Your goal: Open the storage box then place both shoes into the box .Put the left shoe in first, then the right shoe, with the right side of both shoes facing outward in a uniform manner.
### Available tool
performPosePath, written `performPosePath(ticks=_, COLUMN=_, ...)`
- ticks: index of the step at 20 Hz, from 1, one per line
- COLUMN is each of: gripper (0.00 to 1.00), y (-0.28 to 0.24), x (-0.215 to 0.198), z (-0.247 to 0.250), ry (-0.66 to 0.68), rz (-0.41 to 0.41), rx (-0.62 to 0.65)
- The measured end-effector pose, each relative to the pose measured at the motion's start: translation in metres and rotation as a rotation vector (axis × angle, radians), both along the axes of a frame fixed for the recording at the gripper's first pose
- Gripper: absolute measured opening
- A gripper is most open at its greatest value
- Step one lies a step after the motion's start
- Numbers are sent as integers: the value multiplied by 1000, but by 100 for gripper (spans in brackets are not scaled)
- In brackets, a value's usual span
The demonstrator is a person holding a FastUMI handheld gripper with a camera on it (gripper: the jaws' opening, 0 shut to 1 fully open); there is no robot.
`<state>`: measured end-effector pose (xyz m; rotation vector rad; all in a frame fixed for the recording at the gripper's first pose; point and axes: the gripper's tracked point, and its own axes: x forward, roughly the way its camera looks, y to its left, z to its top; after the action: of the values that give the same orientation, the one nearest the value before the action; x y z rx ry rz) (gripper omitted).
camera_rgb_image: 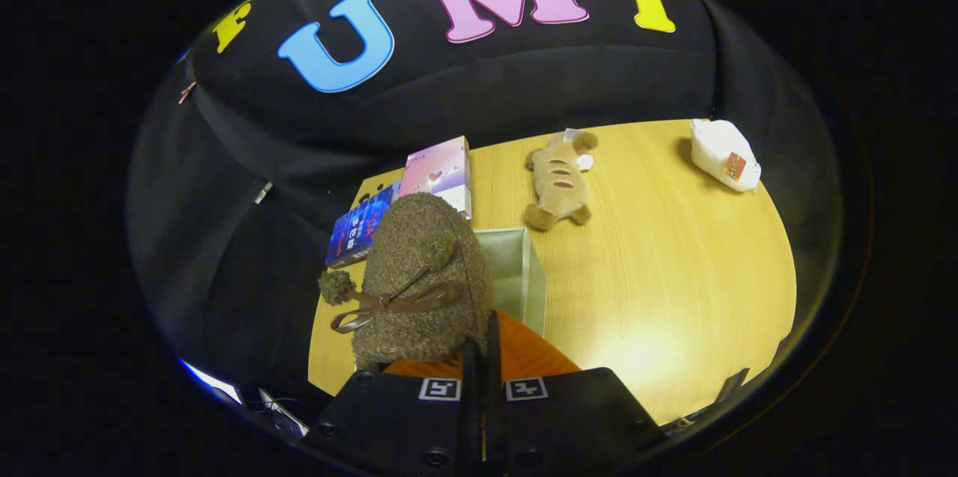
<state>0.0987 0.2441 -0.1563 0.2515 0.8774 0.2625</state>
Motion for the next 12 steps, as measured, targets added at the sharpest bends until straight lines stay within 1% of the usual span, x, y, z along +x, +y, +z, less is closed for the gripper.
performPosePath(ticks=6, gripper=7, y=9, x=12, z=-32, ry=48, rz=-39, rx=-60)
performPosePath(ticks=8, gripper=9, y=10, x=12, z=-43, ry=67, rz=-47, rx=-72)
performPosePath(ticks=10, gripper=14, y=15, x=5, z=-47, ry=86, rz=-37, rx=-62)
performPosePath(ticks=12, gripper=26, y=22, x=-7, z=-45, ry=96, rz=-13, rx=-36)
